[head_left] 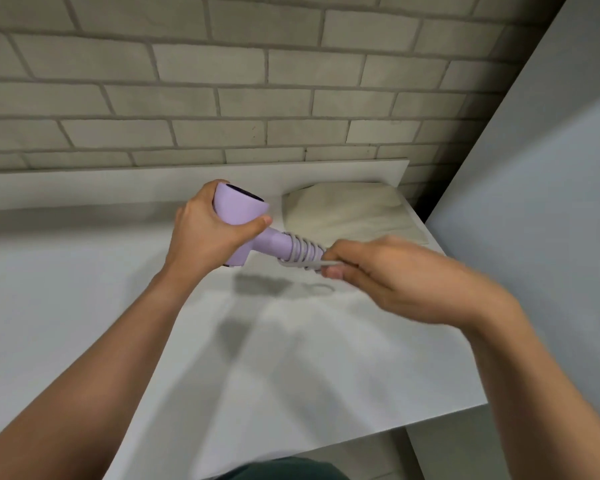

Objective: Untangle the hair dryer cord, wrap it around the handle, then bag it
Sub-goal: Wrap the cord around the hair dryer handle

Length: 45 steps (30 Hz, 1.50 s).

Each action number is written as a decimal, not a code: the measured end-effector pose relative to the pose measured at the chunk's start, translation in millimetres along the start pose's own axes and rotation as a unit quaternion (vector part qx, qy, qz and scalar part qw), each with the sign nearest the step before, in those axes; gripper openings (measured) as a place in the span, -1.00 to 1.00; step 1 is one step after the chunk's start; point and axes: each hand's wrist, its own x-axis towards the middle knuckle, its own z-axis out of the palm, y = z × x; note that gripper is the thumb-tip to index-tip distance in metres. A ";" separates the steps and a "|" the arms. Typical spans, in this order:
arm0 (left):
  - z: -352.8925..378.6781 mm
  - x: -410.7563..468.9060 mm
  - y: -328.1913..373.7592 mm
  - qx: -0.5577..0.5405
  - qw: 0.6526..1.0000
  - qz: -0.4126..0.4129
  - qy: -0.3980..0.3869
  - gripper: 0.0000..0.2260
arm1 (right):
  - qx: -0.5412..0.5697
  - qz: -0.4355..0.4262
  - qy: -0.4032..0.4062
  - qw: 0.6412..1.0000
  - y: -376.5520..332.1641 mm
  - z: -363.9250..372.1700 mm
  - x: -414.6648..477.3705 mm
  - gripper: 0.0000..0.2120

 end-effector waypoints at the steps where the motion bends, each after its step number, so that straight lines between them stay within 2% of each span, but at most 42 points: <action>1: -1.0 -1.3 -0.5 -0.008 1.000 0.003 -0.012 -0.47 | -0.032 -0.006 0.043 0.999 3.0 -6.3 1.7 -0.79; 3: -3.4 -3.3 -0.4 -0.018 0.999 0.012 -0.035 -0.50 | -0.124 -0.022 0.139 0.982 10.8 -16.4 5.6 -0.65; 5: -6.2 -4.5 0.7 -0.029 0.997 0.025 -0.070 -0.50 | -0.179 -0.042 0.217 0.959 19.9 -23.0 10.1 -0.63; 8: -12.1 -6.6 4.5 -0.048 0.990 0.044 -0.128 -0.41 | -0.208 -0.065 0.274 0.937 32.4 -25.5 19.5 -0.65; 13: -22.2 -9.6 9.5 -0.095 0.969 0.085 -0.212 -0.41 | -0.207 -0.046 0.264 0.941 58.1 -16.3 31.6 -0.64; 19: -24.9 -11.2 7.1 -0.166 0.952 0.078 -0.246 -0.43 | -0.176 -0.024 0.236 0.955 81.9 14.3 39.1 -0.63; 27: -23.6 -6.8 10.3 -0.264 0.938 0.029 -0.222 -0.52 | -0.110 0.003 0.162 0.981 86.5 68.8 42.7 -0.61; 28: -22.2 -6.2 10.3 -0.277 0.937 0.016 -0.212 -0.52 | -0.115 -0.017 0.145 0.983 76.6 68.4 39.2 -0.64; 30: -20.8 -4.0 10.8 -0.296 0.937 -0.013 -0.183 -0.50 | -0.079 0.010 0.142 0.987 71.4 78.4 31.2 -0.75; 31: -20.3 -3.2 10.9 -0.302 0.938 -0.024 -0.168 -0.49 | -0.053 0.028 0.111 0.992 63.4 80.2 30.1 -0.71; 32: -19.7 -2.3 11.4 -0.306 0.939 -0.034 -0.152 -0.49 | -0.058 0.014 0.120 0.991 60.0 87.8 32.6 -0.59; 33: -19.3 -1.7 11.9 -0.307 0.941 -0.044 -0.137 -0.49 | -0.066 -0.020 0.078 0.995 59.4 99.6 32.2 -0.49; 34: -18.2 -1.0 12.0 -0.306 0.943 -0.054 -0.122 -0.51 | -0.074 -0.024 -0.013 0.997 55.0 106.2 32.1 -0.55; 35: -16.8 -0.6 12.1 -0.305 0.944 -0.067 -0.104 -0.55 | -0.098 0.005 -0.036 0.995 48.0 106.4 34.7 -0.57; 37: -13.6 1.0 12.6 -0.299 0.948 -0.093 -0.062 -0.62 | -0.127 0.018 0.027 0.991 40.6 101.7 38.6 -0.52; 41: -6.6 4.7 10.4 -0.267 0.956 -0.124 0.005 -0.67 | -0.085 0.005 0.027 0.996 9.8 99.9 26.4 -0.63; 45: -0.9 2.6 3.1 -0.188 0.974 -0.118 0.037 -0.58 | -0.108 0.006 0.015 0.994 -2.3 93.5 24.8 -0.70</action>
